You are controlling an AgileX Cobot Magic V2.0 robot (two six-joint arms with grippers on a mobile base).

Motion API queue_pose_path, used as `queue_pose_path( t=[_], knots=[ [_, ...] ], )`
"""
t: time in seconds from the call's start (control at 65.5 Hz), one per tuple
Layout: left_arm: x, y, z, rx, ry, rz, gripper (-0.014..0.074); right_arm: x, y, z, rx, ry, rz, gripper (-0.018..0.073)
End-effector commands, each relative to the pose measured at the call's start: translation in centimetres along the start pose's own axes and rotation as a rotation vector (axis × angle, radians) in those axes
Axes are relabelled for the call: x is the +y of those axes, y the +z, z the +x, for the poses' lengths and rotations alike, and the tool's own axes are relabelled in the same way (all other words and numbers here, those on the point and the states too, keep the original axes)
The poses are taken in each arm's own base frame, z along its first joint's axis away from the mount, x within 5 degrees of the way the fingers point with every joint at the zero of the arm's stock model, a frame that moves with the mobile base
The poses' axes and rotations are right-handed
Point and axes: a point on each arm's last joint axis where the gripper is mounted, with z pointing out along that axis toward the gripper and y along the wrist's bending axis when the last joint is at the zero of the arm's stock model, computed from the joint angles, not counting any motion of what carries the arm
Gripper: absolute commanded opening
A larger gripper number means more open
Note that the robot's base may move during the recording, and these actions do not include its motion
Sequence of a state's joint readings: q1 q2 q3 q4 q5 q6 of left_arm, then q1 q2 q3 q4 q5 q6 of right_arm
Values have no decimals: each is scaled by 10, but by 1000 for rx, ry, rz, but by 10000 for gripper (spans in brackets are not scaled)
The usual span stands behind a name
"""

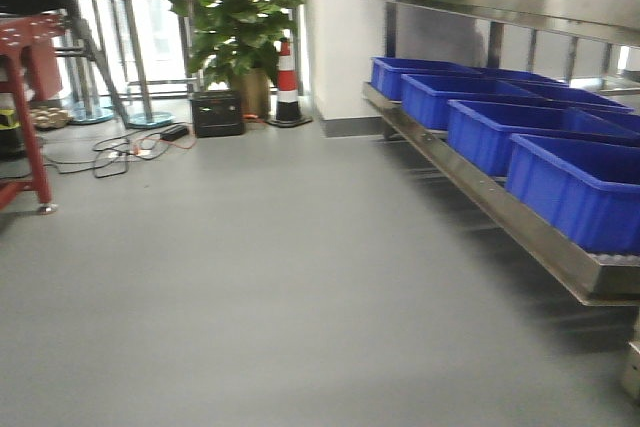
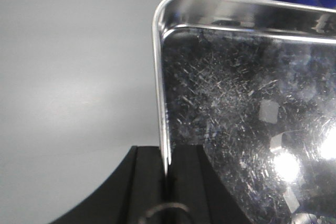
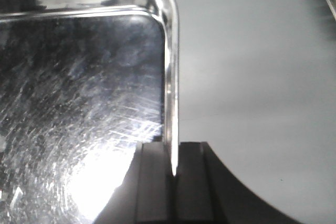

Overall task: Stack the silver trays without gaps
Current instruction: 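Hold the tray in both grippers while the base drives and turns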

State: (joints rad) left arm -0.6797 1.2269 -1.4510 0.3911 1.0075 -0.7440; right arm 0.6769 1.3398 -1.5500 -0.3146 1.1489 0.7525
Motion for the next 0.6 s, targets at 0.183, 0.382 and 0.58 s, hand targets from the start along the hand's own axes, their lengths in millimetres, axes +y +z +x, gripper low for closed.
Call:
queue_pose_path(
  t=[0.183, 0.382, 0.58],
  knots=[
    [4, -9, -6, -52, 15, -12, -16, -8, -6, -5, -41, -23, 48, -78],
    [4, -9, -6, -52, 15, -12, -16, -8, -6, -5, -41, -23, 48, -78],
    [4, -9, -6, -52, 15, -12, -16, -8, -6, -5, -41, -23, 48, -78]
  ],
)
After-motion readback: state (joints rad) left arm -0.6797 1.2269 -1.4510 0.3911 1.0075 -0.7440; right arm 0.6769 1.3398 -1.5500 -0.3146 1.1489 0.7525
